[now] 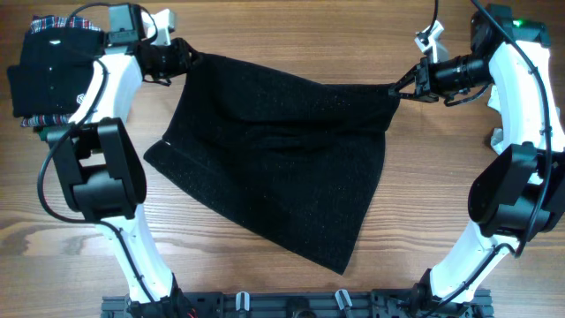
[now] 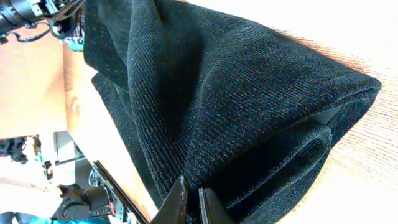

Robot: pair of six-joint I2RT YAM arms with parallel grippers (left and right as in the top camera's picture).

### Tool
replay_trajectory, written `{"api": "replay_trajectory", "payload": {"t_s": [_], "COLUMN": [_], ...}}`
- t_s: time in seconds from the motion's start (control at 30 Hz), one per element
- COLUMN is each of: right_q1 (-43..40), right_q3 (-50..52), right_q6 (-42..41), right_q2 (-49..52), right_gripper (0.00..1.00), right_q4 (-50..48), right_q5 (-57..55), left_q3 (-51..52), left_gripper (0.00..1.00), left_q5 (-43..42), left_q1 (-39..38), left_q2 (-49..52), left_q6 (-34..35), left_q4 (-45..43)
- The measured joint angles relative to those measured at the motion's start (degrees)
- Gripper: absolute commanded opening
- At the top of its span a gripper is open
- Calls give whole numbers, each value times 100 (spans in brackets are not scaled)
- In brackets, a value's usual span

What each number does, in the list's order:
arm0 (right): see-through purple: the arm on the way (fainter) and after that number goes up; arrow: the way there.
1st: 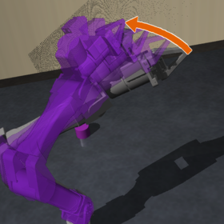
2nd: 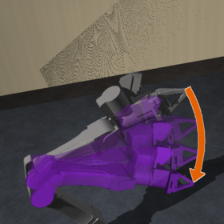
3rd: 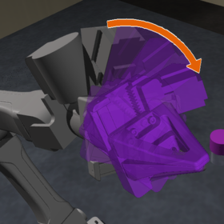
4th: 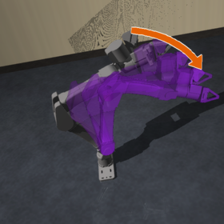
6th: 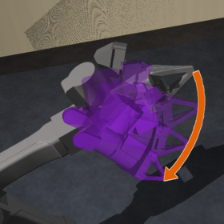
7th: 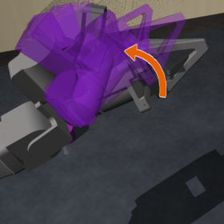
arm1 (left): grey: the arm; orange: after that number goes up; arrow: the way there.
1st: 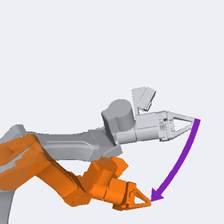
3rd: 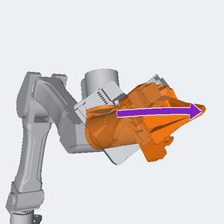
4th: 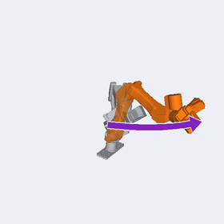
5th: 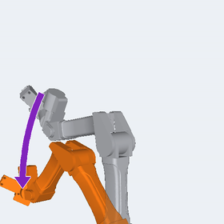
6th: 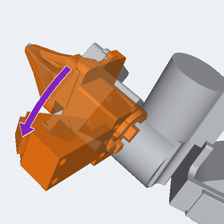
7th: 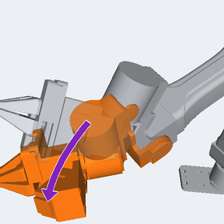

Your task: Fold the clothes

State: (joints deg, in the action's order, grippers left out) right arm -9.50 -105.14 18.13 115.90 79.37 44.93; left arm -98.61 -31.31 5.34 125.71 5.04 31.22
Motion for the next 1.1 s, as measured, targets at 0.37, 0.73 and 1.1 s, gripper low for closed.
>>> {"api": "replay_trajectory", "payload": {"t_s": [0.37, 0.73, 1.1], "right_q1": [0, 2, 334], "right_q3": [-2, 0, 0], "right_q6": [-2, -463, -1062], "right_q2": [0, 0, 48], "right_gripper": [4, 4, 4], "right_q4": [-459, -2872, -4430], "right_q5": [-9, -313, -603], "left_q3": [0, 13, 15], "left_gripper": [4, 4, 4], "left_q5": [-13, -74, 721], "left_q1": [-4, -4, -4], "left_q2": [0, 0, 0], "left_q6": [98, 1198, 1753], "left_q4": [-319, -2634, -3425]}}
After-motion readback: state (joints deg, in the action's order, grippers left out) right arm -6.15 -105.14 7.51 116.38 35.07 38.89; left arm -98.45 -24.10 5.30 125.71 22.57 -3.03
